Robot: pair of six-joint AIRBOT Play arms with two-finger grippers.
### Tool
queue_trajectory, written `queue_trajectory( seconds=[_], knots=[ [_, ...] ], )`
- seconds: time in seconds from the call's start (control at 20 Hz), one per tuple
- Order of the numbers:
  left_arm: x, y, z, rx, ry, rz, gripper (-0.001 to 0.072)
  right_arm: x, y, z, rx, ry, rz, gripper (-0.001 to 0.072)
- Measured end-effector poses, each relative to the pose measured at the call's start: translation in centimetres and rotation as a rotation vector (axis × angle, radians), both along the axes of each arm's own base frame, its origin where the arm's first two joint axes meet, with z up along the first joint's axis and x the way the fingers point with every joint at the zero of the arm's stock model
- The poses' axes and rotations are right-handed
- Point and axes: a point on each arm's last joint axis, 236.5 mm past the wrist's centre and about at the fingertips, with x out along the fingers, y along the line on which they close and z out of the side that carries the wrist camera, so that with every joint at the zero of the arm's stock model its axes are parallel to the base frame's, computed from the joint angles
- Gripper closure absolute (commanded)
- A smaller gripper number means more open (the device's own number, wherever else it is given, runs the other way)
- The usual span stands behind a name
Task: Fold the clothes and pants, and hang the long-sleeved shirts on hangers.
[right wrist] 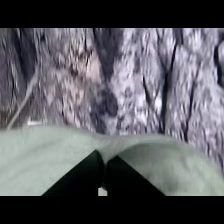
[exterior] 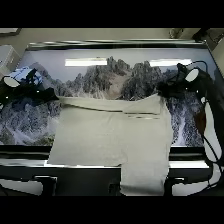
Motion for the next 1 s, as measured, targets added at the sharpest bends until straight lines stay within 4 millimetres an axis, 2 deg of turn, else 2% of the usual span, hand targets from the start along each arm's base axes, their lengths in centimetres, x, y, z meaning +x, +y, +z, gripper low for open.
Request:
queue_trajectory(
  seconds=[0.15, 0.3, 0.55, 0.65, 0.9, 1.0],
  knots=[
    [4.0, 0.3, 0.5, 0.023, -0.092, 0.023, 0.0683, 4.8, -0.6, -0.5, 0.006, -0.138, -0.093, 0.0666],
    [6.6, 0.3, 0.4, 0.031, -0.14, 0.04, 0.0682, 7.4, -1.2, -1.1, 0.011, -0.221, -0.15, 0.0666],
    [7.9, 0.2, -2.4, 0.004, -0.1, 0.092, 0.0682, 8.9, -1.7, -3.0, 0.018, -0.244, -0.195, 0.0665],
    [8.4, 0.0, -2.6, -0.021, -0.101, 0.113, 0.0682, 9.6, -1.9, -2.5, 0.022, -0.269, -0.208, 0.0665],
    [10.0, -0.4, -1.0, -0.064, -0.144, 0.142, 0.0682, 11.4, -3.2, 1.0, 0.025, -0.335, -0.225, 0.0665],
    [10.1, -0.5, -1.4, -0.071, -0.135, 0.149, 0.0681, 10.6, -3.2, -0.1, 0.024, -0.276, -0.205, 0.0665]
  ],
)
